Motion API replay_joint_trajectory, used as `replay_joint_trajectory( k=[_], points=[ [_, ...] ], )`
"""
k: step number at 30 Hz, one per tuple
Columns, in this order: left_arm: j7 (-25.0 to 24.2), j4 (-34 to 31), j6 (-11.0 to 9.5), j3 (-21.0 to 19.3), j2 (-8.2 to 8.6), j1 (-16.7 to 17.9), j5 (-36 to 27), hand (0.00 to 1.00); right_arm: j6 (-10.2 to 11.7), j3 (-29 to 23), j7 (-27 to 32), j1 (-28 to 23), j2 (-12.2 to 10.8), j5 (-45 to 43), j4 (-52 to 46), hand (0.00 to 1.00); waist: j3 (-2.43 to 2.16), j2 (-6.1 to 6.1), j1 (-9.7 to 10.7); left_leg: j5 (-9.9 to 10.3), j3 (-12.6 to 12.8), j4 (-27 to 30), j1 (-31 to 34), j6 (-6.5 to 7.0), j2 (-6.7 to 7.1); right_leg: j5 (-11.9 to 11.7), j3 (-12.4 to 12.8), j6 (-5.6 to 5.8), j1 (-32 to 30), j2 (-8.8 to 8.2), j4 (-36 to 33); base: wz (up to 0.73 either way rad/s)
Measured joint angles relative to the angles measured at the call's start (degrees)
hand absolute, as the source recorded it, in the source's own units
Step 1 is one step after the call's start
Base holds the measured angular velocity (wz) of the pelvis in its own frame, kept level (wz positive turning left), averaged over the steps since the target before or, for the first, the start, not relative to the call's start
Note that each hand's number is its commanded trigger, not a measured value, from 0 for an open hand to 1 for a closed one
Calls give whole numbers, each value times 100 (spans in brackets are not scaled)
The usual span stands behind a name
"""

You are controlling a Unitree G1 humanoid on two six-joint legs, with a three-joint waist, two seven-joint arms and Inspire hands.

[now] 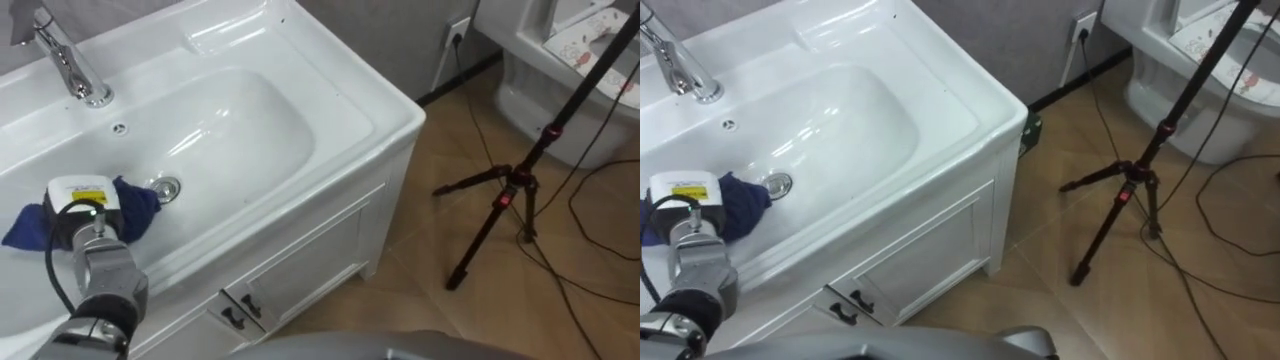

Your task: Wipe basin

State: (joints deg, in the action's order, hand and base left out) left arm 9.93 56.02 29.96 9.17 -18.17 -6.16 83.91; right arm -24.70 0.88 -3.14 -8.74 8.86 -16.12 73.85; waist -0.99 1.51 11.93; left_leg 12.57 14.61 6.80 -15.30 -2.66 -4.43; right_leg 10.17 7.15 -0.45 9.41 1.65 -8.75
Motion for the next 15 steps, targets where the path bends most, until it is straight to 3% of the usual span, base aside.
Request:
replay_joint_trajectory(
  k=[3, 11, 15],
  points=[
    [-74, -7, 6, 11, 13, 36, 107, 100, 89, -56, 23, 14, 17, -30, 6, 0, 1, 59, 1, 0, -65, 1, 6, 0, -6, 0, -121, -1, 3, -7, -5, 5],
    [-325, -27, 9, 358, -24, 86, 111, 100, 399, -211, 201, 337, 268, -43, 192, 0, 9, 369, 29, 0, -145, 25, 268, 0, 14, 8, -379, 2, -161, -65, 12, 15],
    [-418, -98, 7, 534, -56, 85, 170, 100, 547, -320, 306, 449, 385, -205, 237, 0, 20, 467, 54, 0, -421, 65, 441, 0, 13, 10, -558, -3, -244, -79, 7, 19]
  ],
)
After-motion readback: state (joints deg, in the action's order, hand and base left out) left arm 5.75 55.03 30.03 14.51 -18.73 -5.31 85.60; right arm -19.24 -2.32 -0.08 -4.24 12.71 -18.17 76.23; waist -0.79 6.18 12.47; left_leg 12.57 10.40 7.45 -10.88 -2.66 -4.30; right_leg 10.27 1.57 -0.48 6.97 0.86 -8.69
